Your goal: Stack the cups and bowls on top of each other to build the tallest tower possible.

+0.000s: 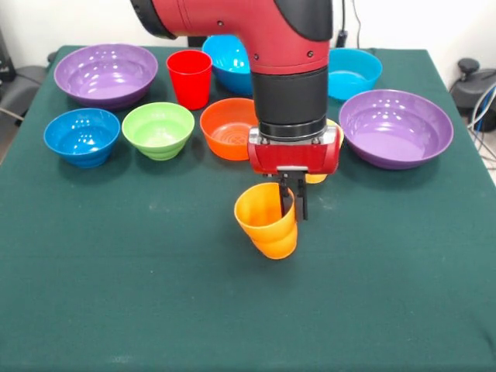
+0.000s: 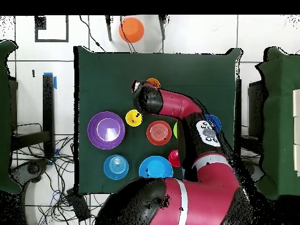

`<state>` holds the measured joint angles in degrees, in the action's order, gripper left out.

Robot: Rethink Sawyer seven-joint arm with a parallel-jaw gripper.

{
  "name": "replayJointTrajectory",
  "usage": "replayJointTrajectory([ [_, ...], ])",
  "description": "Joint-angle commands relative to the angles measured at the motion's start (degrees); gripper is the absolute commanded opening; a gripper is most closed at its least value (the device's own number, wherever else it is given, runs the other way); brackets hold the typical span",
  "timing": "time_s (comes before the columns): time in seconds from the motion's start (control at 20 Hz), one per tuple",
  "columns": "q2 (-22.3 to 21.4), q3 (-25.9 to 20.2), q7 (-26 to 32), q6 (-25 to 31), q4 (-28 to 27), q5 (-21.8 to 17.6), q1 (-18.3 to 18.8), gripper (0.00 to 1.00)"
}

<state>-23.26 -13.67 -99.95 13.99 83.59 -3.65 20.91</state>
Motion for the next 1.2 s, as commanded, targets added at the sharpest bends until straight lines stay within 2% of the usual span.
replayJointTrajectory([
  [0.05, 1.0, -7.3, -4.9, 1.1, 3.1, 0.6, 0.7, 0.00],
  [1.2, 1.2, -9.3, -5.1, 0.1, 4.4, -0.4, 2.7, 0.00],
])
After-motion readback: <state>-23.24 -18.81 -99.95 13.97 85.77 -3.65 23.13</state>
